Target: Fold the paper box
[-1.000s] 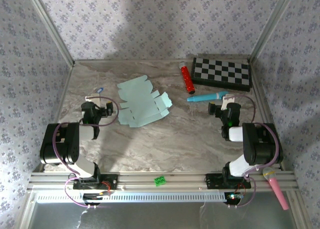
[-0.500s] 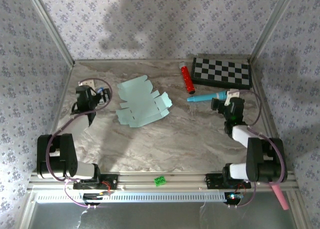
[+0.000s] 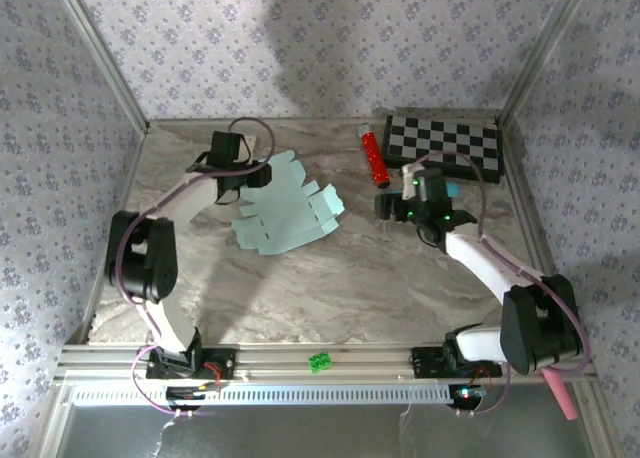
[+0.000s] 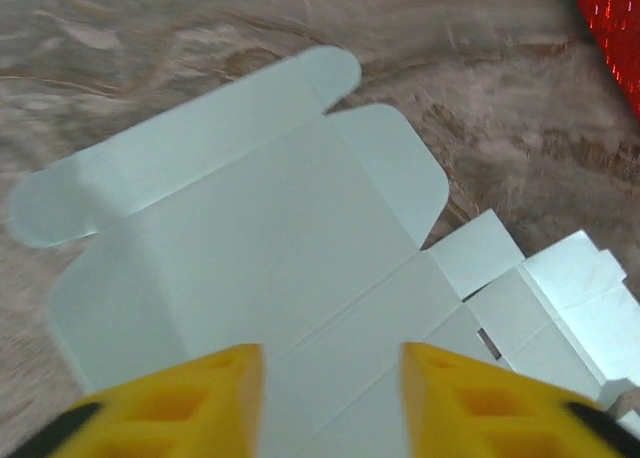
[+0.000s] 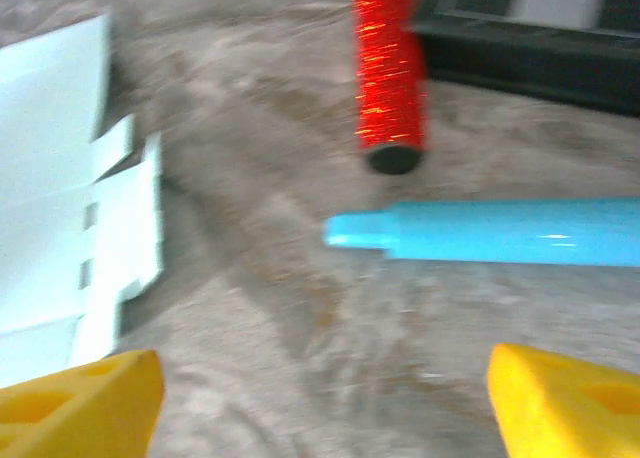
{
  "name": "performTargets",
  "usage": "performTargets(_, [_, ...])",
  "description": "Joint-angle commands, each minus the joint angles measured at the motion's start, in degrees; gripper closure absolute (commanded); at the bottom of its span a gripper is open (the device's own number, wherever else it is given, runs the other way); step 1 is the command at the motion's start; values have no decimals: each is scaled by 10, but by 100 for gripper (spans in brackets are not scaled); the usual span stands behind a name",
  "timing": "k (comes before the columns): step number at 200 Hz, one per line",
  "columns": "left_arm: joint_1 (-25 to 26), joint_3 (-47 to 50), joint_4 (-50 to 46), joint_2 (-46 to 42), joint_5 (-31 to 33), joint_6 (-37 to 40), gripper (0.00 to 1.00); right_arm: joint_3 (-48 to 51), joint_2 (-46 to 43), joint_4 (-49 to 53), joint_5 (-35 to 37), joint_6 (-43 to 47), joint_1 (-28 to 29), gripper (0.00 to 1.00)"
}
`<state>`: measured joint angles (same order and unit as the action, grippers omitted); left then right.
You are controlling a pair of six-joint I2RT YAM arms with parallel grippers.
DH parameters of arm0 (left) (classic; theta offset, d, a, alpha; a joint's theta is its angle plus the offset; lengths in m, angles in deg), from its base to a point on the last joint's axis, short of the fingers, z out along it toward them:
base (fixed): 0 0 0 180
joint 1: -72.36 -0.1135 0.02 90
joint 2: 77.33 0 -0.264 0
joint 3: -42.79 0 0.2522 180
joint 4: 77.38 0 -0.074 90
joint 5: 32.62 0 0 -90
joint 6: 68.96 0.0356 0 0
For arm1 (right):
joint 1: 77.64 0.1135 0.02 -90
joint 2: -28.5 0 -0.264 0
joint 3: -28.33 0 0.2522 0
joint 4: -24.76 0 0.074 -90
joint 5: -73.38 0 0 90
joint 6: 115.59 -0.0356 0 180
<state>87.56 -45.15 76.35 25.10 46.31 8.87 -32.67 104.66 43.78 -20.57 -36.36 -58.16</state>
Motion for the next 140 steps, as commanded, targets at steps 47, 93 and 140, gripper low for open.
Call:
performTargets(47, [-7, -228, -124, 201, -18, -7, 100, -181, 203, 40, -28, -60, 169, 67])
performTargets(93, [-32, -263, -129, 263, -63, -32, 100, -295, 356, 18, -64, -109, 208, 83])
performTargets(140, [-32, -227, -146, 261, -63, -36, 100, -338, 441, 23, -80, -140, 208, 92])
